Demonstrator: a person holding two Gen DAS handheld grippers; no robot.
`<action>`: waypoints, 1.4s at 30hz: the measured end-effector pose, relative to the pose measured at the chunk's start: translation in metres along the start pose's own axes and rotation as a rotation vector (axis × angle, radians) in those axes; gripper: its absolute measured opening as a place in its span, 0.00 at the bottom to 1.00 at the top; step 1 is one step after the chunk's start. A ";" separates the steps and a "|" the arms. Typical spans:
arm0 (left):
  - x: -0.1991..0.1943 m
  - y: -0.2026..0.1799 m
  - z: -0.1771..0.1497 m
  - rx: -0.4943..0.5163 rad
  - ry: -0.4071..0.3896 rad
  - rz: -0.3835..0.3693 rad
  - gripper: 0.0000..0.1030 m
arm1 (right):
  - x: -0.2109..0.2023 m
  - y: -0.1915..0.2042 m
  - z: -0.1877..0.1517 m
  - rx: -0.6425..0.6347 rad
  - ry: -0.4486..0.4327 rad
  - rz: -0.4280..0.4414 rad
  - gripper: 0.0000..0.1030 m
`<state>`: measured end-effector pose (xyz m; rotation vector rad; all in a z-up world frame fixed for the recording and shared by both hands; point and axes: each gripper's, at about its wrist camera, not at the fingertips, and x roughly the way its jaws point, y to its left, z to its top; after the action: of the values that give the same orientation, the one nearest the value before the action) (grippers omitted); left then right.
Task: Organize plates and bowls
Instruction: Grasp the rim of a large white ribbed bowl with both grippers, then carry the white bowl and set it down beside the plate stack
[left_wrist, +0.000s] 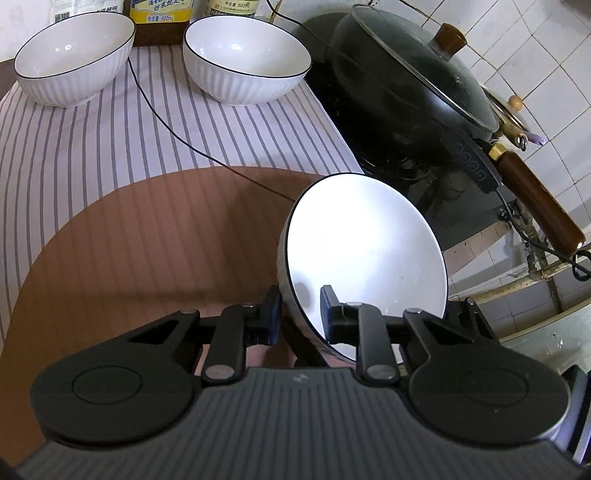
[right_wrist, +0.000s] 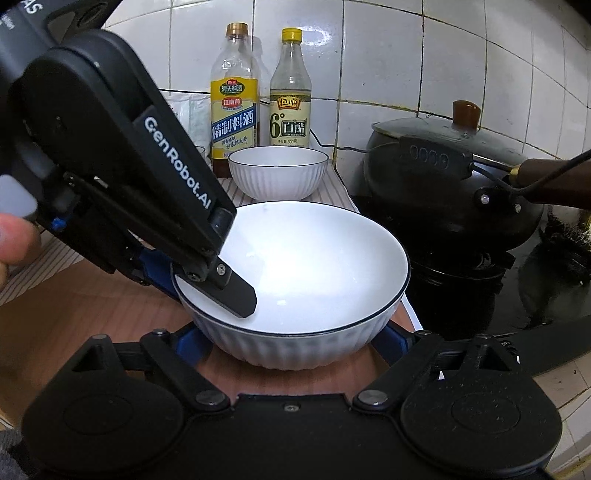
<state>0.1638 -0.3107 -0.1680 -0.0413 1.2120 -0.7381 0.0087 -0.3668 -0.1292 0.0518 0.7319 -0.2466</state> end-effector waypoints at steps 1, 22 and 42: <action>0.000 0.000 0.000 0.004 0.001 0.001 0.20 | 0.001 0.000 0.000 0.001 0.000 -0.001 0.91; -0.079 0.041 -0.001 -0.047 -0.021 0.095 0.19 | -0.016 0.058 0.036 -0.076 -0.023 0.112 0.91; -0.102 0.102 0.020 -0.071 -0.062 0.279 0.19 | 0.037 0.117 0.065 -0.132 -0.029 0.301 0.91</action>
<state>0.2158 -0.1845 -0.1171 0.0451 1.1563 -0.4471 0.1061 -0.2696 -0.1104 0.0328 0.7005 0.0882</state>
